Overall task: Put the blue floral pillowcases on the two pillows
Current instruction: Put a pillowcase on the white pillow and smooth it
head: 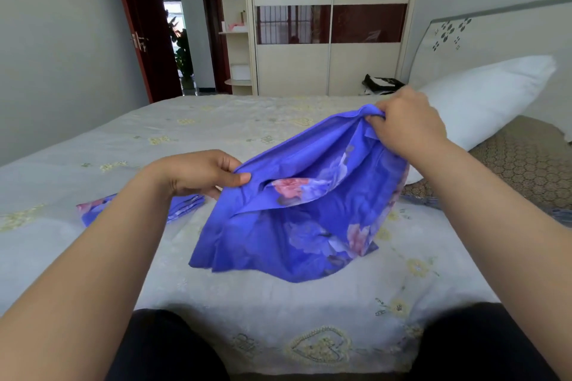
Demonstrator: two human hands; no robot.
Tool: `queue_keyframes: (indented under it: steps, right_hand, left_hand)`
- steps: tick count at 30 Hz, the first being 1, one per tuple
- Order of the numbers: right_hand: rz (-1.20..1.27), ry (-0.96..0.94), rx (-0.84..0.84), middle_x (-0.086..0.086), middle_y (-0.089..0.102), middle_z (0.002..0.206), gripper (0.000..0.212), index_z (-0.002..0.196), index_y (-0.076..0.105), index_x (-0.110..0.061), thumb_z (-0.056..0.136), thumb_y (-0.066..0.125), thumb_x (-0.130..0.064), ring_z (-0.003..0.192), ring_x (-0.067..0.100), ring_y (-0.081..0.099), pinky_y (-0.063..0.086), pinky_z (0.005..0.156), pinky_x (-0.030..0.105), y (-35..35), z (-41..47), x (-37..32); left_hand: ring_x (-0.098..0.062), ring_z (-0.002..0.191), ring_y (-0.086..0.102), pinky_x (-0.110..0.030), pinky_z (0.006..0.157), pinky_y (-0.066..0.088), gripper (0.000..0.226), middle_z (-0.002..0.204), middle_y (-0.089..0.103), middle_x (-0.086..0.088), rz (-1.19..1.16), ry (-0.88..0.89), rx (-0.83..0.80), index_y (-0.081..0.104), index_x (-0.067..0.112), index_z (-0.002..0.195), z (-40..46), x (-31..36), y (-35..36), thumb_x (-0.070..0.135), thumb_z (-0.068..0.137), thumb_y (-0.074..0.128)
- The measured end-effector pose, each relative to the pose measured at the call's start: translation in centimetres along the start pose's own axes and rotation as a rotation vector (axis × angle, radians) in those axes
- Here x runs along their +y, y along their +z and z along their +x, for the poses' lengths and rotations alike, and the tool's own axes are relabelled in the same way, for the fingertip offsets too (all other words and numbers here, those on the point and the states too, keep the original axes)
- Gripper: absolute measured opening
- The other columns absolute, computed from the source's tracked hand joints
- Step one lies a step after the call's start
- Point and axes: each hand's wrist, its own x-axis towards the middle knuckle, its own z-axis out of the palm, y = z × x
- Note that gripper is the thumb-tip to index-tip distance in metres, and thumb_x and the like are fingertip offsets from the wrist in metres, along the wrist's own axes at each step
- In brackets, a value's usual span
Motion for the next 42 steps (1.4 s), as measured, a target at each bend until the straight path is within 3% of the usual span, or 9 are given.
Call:
queue_keyframes:
  steps: [5,9,12,15,23,28,33,38,42]
  right_hand:
    - [-0.007,0.122,0.054,0.008,0.064,0.090,0.022,0.093,0.061,-0.015,0.092,0.048,-0.034,0.077,0.028,0.055,0.039,0.063,0.031,0.6,-0.3,0.1]
    - [1.353,0.205,-0.572,-0.006,0.060,0.122,0.049,0.132,0.040,-0.028,0.089,0.063,-0.030,0.086,0.021,0.071,0.056,0.069,0.036,-0.2,-3.5,-2.3]
    - [1.053,-0.242,-0.848,-0.014,0.056,0.123,0.052,0.128,0.044,-0.039,0.085,0.068,-0.022,0.099,0.012,0.066,0.054,0.080,0.030,1.0,-6.9,-4.8]
    - [0.819,-0.295,-0.438,-0.001,0.068,0.083,0.013,0.089,0.059,-0.025,0.089,0.061,-0.012,0.077,0.015,0.066,0.052,0.077,0.034,4.3,-7.4,-6.1]
    - [2.010,0.797,0.171,0.001,0.062,0.091,0.029,0.090,0.055,-0.017,0.097,0.028,-0.010,0.082,0.019,0.057,0.049,0.073,0.026,6.1,-2.3,5.7]
    - [1.288,0.777,0.258,-0.004,0.044,0.069,0.024,0.070,0.044,-0.022,0.093,0.040,-0.027,0.064,0.014,0.041,0.036,0.053,0.021,9.7,-4.3,9.8]
    - [-0.080,0.049,-0.550,-0.002,0.056,0.072,0.052,0.066,0.050,-0.022,0.089,0.035,-0.066,0.081,0.023,0.055,0.038,0.071,0.031,14.4,-6.9,10.3]
    - [-0.151,-0.112,-0.578,0.004,0.050,0.124,0.034,0.114,0.054,-0.023,0.090,0.048,-0.047,0.116,0.024,0.048,0.037,0.094,0.038,17.6,-7.8,7.4]
    - [0.332,-0.099,-0.639,-0.005,0.042,0.135,0.065,0.137,0.040,-0.028,0.084,0.051,-0.064,0.118,0.017,0.049,0.042,0.094,0.035,17.9,-8.0,3.8]
  left_hand:
    - [-0.019,0.088,0.069,-0.028,0.074,0.056,0.051,0.101,0.071,-0.011,-0.399,0.213,-0.020,0.073,0.008,0.097,0.4,-0.7,1.8,0.039,0.058,0.087]
    - [-0.018,0.081,0.069,-0.028,0.073,0.058,0.022,0.096,0.070,-0.010,-0.678,0.269,0.152,0.072,0.009,0.093,1.0,1.0,3.8,0.018,0.088,0.054]
    - [-0.019,0.079,0.067,-0.030,0.075,0.056,0.027,0.094,0.068,-0.011,-0.741,0.266,0.252,0.062,0.005,0.101,2.0,2.3,5.4,0.010,0.099,0.036]
    - [-0.018,0.066,0.064,-0.028,0.064,0.055,0.028,0.077,0.064,-0.009,-0.757,0.200,0.431,0.057,0.009,0.086,3.1,3.3,6.2,0.015,0.102,0.034]
    - [-0.024,0.098,0.053,-0.029,0.085,0.040,0.023,0.103,0.062,-0.017,-0.384,-0.123,1.410,0.053,0.009,0.106,2.3,-7.9,-3.2,0.021,0.100,0.035]
    - [-0.047,0.106,0.052,-0.044,0.092,0.038,0.028,0.113,0.055,-0.035,0.000,-0.415,1.370,0.051,-0.008,0.107,0.3,-16.1,-3.0,0.015,0.097,0.039]
    - [-0.049,0.106,0.050,-0.045,0.084,0.038,0.023,0.112,0.053,-0.039,0.126,-0.488,1.270,0.050,-0.014,0.106,0.9,-18.4,-2.4,0.001,0.090,0.044]
    - [-0.042,0.128,0.030,-0.053,0.100,0.030,0.058,0.141,0.035,-0.021,0.540,-0.400,1.259,0.037,0.009,0.139,4.1,-16.6,0.5,0.008,0.084,0.057]
    - [-0.033,0.130,0.035,-0.048,0.101,0.030,0.068,0.147,0.035,-0.006,0.947,-0.344,0.809,0.030,0.024,0.145,6.9,-15.6,2.2,0.048,0.088,0.056]
